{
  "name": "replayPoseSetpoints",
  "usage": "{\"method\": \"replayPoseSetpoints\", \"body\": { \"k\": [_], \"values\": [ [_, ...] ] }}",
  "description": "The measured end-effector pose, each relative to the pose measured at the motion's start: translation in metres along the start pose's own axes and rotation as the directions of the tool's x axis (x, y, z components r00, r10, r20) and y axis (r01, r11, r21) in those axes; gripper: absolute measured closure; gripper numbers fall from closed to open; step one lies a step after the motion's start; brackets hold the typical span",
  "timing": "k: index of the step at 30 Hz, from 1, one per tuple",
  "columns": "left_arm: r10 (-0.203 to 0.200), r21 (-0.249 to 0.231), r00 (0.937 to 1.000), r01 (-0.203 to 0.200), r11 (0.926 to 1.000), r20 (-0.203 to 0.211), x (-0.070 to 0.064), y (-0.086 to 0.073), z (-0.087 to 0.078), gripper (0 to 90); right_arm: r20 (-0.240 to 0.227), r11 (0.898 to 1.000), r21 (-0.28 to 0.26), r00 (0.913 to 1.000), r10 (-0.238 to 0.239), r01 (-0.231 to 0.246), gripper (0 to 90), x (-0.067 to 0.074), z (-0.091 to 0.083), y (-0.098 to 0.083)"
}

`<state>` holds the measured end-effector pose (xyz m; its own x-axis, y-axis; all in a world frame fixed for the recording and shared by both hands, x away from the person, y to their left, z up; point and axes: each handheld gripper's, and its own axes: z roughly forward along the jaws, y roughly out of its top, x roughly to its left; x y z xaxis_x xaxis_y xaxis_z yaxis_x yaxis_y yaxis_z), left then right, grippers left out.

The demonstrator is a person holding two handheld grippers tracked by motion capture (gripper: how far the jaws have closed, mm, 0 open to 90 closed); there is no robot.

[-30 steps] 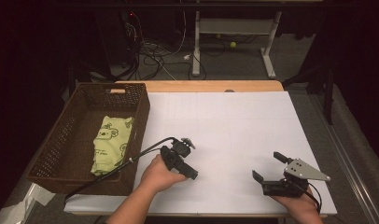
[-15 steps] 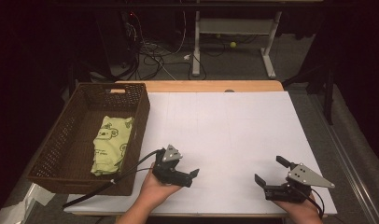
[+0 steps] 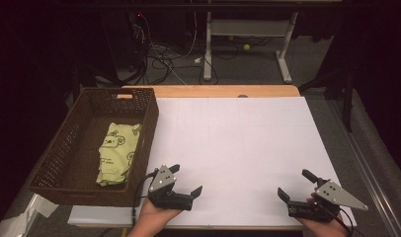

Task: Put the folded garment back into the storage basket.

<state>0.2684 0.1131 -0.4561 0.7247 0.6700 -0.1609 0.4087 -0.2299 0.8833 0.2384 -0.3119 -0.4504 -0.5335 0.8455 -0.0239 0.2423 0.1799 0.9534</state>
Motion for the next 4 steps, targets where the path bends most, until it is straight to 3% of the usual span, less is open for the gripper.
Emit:
{"method": "replayPoseSetpoints", "body": {
  "k": [1, 4],
  "values": [
    [-0.005, 0.027, 1.0000, 0.005, 0.9996, -0.004, 0.0021, -0.0007, 0.0017, 0.0, -0.010, 1.000, -0.006, 0.9999, 0.004, -0.004, 0.4, -0.0005, 0.0017, -0.0002],
    [0.012, 0.027, 0.9999, -0.012, 0.9996, -0.007, 0.0014, -0.0013, 0.0027, 0.0, -0.015, 1.000, -0.006, 0.9998, 0.013, -0.013, 0.4, -0.0030, 0.0049, -0.0009]
  ]
}}
